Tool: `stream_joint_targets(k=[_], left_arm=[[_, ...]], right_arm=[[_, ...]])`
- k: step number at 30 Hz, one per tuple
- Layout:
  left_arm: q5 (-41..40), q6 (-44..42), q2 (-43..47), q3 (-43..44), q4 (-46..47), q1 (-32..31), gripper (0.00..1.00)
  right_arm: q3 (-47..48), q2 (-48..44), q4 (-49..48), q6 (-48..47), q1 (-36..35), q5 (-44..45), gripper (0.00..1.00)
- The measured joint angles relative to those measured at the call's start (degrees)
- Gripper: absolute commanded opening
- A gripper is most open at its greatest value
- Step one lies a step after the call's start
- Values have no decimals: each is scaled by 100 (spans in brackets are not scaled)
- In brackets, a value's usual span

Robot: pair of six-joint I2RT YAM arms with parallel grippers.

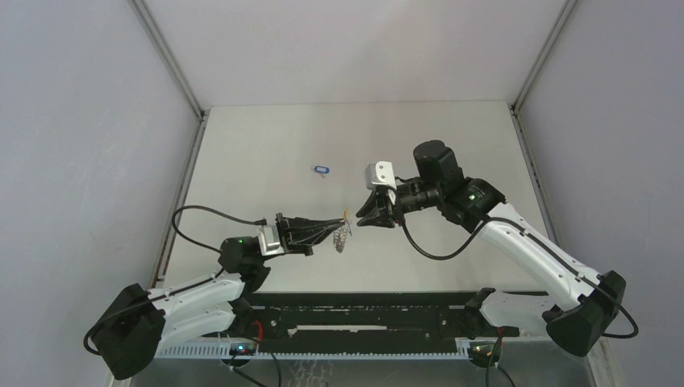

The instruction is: Put the keys on the keyring

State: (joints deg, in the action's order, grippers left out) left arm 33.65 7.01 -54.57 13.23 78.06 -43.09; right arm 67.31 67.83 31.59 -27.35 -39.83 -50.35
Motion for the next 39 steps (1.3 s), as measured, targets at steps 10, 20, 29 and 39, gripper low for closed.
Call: stream_joint_targets(k=[10,20,29,39], left_arm=[[2,0,-11,0,9,0,0],[4,7,-20,0,24,0,0],[17,39,-92,0,28,0,0],[22,52,-57,0,2,0,0]], right_arm=[[0,-186,-358,131,-79,-275,27],[0,24,-608,271,-107,-341,20],[0,55,-629,275,-118,-551,0],[0,188,-595,247,-118,-568,0]])
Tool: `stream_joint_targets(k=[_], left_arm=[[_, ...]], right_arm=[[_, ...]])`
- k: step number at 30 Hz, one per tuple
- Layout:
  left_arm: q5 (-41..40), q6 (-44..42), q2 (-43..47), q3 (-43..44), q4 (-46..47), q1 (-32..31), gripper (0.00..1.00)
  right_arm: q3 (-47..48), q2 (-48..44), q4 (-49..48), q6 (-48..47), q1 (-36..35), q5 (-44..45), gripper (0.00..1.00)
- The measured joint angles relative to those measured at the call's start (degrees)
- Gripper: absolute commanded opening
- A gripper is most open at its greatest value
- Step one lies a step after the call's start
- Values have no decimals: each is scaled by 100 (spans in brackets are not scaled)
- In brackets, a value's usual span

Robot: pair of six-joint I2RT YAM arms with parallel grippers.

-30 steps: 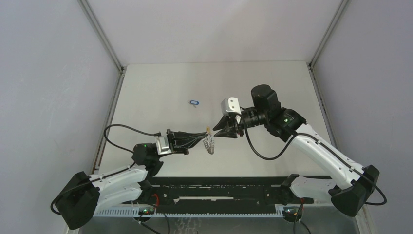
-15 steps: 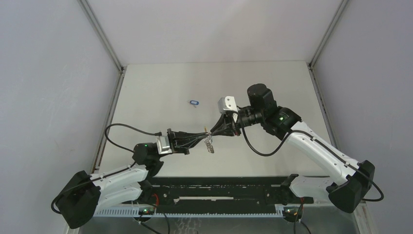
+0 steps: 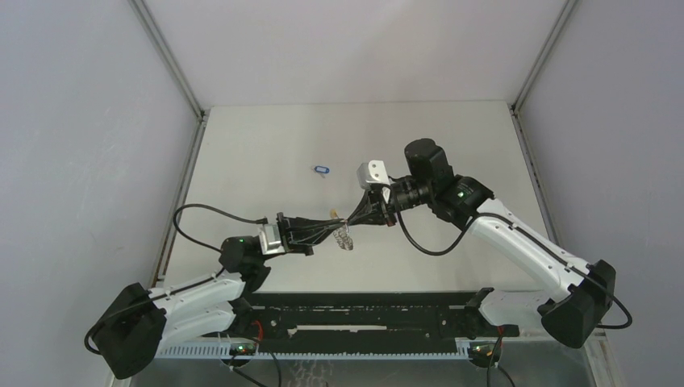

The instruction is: Put the keys on the keyring

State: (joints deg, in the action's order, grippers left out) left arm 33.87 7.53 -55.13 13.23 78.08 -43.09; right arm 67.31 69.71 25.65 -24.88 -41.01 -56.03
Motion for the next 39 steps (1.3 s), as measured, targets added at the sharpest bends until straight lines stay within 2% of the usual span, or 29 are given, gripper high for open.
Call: stream_joint_targets(k=[18,22,25,31,39], left_arm=[[87,7,179,0,70,11,0],[87,7,179,0,72,11,0],[85,4,177,0,72,11,0],[87,11,72,0,85,11,0],[87,55,37,0,87,11,0]], right_arm=[[0,127,118,4,-61,332,0],[0,94,240,-74,-28,413,17],[0,-68,398,-181,63,481,23],[0,-498,354,-299,83,389,27],[0,-345,39,-330,-105,188,28]])
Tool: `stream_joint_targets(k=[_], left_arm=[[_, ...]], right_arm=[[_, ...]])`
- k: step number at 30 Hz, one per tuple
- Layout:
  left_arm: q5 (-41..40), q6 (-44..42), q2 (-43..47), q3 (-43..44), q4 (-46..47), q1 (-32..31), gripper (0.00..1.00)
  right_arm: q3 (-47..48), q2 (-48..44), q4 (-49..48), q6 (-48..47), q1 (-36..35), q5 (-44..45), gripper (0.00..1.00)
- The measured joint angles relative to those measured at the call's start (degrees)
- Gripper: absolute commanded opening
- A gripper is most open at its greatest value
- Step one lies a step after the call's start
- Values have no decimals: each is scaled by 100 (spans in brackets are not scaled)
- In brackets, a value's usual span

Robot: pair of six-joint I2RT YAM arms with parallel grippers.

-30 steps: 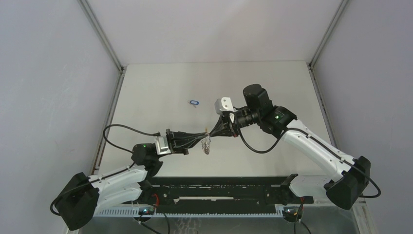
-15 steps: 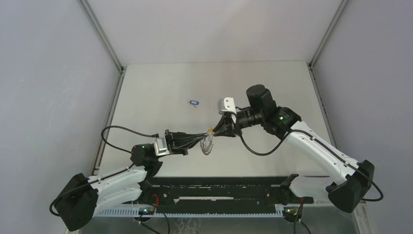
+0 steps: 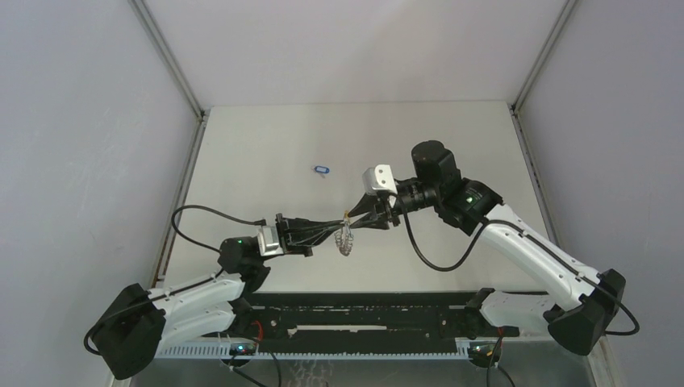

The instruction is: Put the keys on the keyring

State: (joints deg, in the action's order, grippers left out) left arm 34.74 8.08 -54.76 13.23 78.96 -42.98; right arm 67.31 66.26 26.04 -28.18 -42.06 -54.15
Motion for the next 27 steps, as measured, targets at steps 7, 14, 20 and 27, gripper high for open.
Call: stream_joint_targets(k=[7,14,20,27], left_arm=[[2,35,0,0,0,0,0],[-2,39,-44,0,24,0,0],[-83,42,-118,0,28,4,19],[-350,-98,-225,0,-348,4,35]], right_arm=[[0,221,-195,7,-52,-103,21],[0,291,-238,4,-79,-232,0],[0,284,-127,-15,-61,-68,0],[621,354,1366,-238,-133,1217,0]])
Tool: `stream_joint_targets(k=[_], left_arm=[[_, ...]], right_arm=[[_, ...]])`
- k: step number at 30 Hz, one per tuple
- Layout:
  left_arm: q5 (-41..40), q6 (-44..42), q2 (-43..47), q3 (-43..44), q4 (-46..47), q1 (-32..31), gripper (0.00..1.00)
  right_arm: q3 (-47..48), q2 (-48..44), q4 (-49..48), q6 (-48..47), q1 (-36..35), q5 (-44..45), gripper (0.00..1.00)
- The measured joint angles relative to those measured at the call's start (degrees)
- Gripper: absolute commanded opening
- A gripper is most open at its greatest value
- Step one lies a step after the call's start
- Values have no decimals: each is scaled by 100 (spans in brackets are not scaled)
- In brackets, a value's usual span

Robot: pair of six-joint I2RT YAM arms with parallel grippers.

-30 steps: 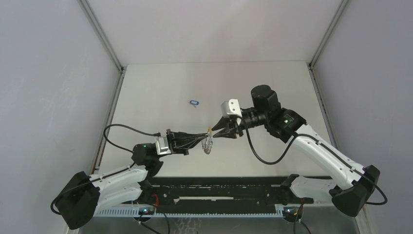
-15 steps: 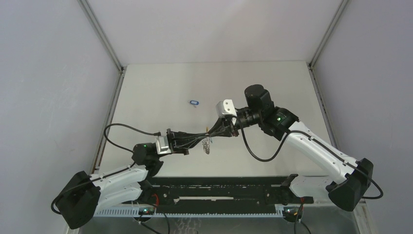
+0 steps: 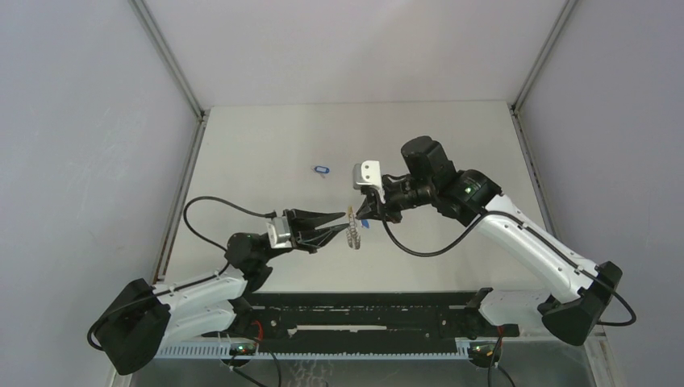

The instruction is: Put the keys on the keyring

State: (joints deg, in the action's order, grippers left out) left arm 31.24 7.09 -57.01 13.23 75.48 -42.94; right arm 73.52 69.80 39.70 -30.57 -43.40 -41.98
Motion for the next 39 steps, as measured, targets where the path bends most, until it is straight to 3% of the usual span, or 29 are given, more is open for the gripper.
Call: stream_joint_targets(k=[9,15,32,39], left_arm=[[-103,-304,-28,17,-920,0,38],[-109,-372,-105,17,-1060,0,38],[315,-315,-570,155,-979,0,32],[505,-304,-603,201,-909,0,25]], right_arm=[[1565,979,1814,-179,-669,1888,0],[1786,1539,2452,-201,-966,2638,0],[1976,1582,2804,-437,-1340,2988,0],[1978,1582,2804,-487,-1388,2988,0]])
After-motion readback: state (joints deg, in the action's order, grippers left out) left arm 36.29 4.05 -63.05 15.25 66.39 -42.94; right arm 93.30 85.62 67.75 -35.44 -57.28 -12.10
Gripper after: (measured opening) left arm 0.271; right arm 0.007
